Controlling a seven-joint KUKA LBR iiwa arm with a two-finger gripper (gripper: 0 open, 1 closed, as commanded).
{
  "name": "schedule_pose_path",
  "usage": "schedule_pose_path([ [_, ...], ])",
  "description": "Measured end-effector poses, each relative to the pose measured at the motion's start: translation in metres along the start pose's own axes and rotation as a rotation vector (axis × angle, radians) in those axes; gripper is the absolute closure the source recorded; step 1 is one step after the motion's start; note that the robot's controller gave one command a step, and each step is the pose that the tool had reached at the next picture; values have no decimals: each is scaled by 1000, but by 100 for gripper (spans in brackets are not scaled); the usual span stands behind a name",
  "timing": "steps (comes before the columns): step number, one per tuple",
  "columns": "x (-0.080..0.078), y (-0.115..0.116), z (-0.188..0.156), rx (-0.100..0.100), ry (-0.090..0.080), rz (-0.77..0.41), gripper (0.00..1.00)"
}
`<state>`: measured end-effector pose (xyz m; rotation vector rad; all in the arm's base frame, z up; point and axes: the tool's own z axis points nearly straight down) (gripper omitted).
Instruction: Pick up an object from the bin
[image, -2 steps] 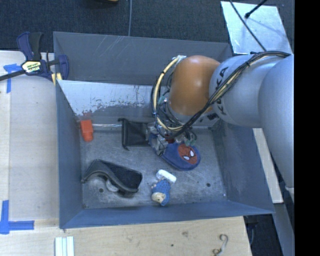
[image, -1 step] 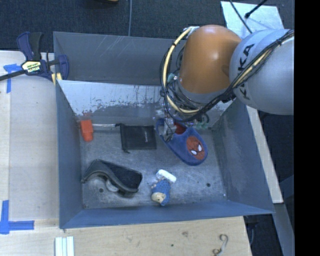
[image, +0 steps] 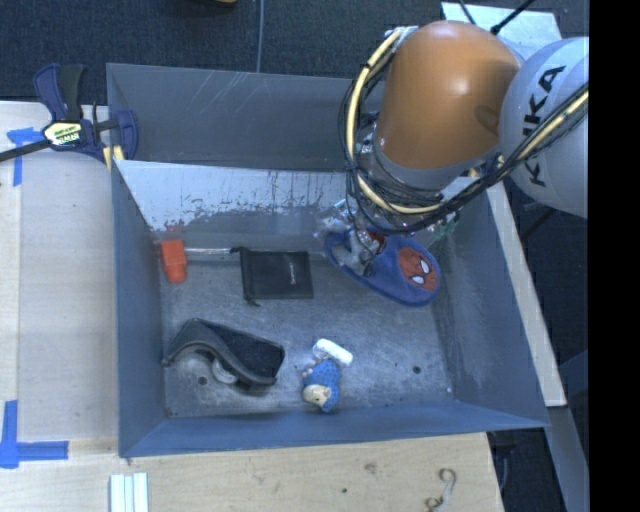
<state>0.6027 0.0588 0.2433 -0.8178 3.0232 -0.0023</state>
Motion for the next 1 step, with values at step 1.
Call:
schedule_pose_path([
  [1,-40,52,-83,-2,-4,-181,100],
])
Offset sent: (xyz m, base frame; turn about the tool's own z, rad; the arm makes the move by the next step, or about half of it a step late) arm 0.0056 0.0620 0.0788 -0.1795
